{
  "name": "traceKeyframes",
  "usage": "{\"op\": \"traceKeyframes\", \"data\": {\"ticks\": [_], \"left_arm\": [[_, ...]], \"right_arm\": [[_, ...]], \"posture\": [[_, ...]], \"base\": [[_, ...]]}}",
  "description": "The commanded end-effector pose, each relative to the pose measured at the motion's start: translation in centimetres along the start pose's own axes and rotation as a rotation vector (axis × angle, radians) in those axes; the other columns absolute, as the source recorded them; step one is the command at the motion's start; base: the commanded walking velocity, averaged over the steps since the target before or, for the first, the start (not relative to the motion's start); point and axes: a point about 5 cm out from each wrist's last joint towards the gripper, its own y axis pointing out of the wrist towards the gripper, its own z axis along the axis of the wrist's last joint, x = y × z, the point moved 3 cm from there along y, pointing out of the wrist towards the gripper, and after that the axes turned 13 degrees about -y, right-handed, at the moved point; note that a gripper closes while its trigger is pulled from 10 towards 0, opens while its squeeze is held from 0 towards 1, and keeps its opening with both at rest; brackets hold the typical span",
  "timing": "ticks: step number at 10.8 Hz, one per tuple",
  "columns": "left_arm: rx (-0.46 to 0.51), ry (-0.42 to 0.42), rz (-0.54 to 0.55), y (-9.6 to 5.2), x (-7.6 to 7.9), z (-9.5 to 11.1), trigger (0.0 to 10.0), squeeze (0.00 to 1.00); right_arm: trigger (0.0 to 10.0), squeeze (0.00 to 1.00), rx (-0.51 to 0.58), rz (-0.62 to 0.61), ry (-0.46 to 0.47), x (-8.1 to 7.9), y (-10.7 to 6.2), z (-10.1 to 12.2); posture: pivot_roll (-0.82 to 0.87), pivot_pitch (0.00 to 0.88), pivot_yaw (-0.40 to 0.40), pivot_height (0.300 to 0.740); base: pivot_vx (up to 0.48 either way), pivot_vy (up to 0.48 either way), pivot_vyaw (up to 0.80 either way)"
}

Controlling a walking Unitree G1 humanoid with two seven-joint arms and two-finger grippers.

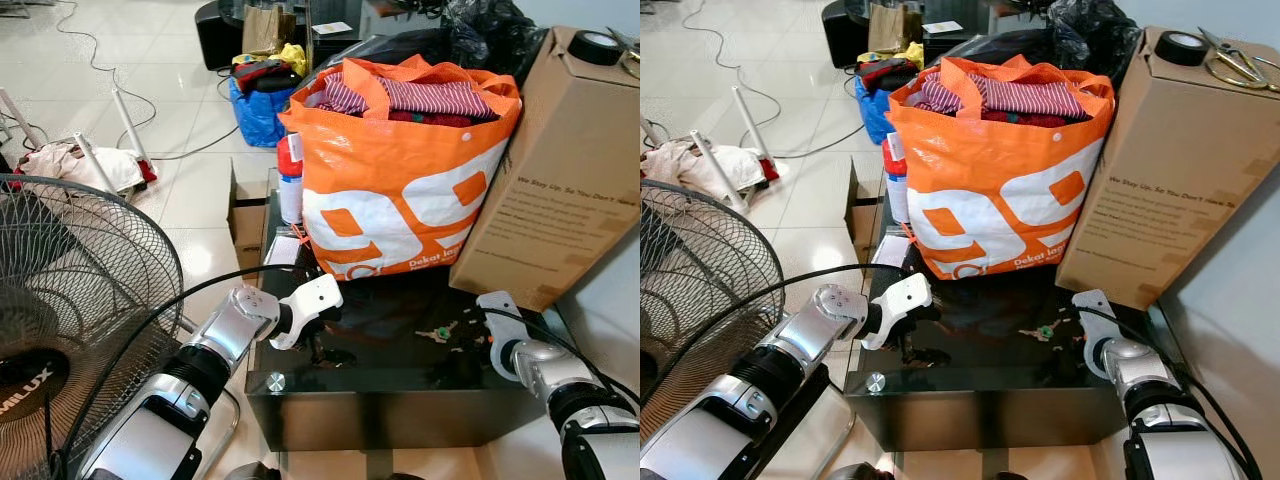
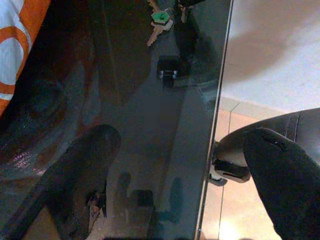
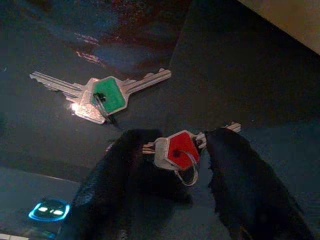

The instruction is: Hang keys on a hook

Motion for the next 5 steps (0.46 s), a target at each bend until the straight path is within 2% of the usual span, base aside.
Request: {"op": "traceKeyframes", "data": {"ticks": [1,5], "left_arm": [[-0.006,0.013,0.006,-0.09,-0.20,0.25,10.0,0.00],[-0.002,0.011,-0.001,-0.03,-0.14,0.27,10.0,0.00]], "right_arm": [[0.0,0.00,-0.023,0.000,0.026,-0.22,0.04,-0.82],[0.0,0.00,-0.029,0.003,0.021,-0.57,0.17,-0.87]], "posture": [[-0.15,0.000,-0.018,0.740],[-0.16,0.000,-0.013,0.740]], "base": [[0.000,0.000,0.00],[0.000,0.000,0.00]]}}
